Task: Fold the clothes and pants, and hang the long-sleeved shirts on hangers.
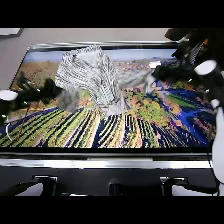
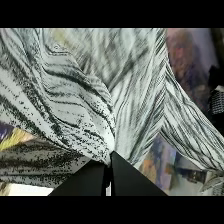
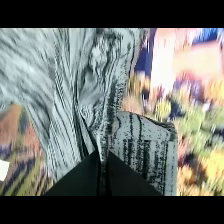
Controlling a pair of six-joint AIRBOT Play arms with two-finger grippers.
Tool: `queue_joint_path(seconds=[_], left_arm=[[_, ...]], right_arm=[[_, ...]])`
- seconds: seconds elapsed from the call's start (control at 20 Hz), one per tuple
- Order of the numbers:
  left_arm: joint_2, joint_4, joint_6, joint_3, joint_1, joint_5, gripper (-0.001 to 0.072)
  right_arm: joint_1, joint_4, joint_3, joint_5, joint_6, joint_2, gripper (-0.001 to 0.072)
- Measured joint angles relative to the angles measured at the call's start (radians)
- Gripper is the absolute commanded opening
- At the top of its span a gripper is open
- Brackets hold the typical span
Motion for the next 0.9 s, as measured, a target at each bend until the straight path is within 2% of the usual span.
queue_joint_path(seconds=[0.2,0.4,0.5,0.7,0.9], left_arm=[[0.118,0.132,-0.027,0.311,0.093,-0.083,0.0033],[0.272,0.264,-0.047,0.535,0.167,-0.112,0.0033],[0.362,0.349,-0.102,0.585,0.209,-0.12,0.0033],[0.525,0.566,-0.273,0.625,0.293,-0.136,0.0033],[0.587,0.693,-0.354,0.635,0.343,-0.14,0.0033]], right_arm=[[-0.026,-0.239,0.339,-0.044,0.111,0.142,0.0042],[-0.032,-0.557,0.495,-0.103,0.191,0.35,0.0042],[-0.034,-0.712,0.523,-0.114,0.235,0.458,0.0042],[-0.034,-0.944,0.543,-0.111,0.318,0.619,0.0042],[-0.034,-1.13,0.548,-0.121,0.437,0.662,0.0042]])
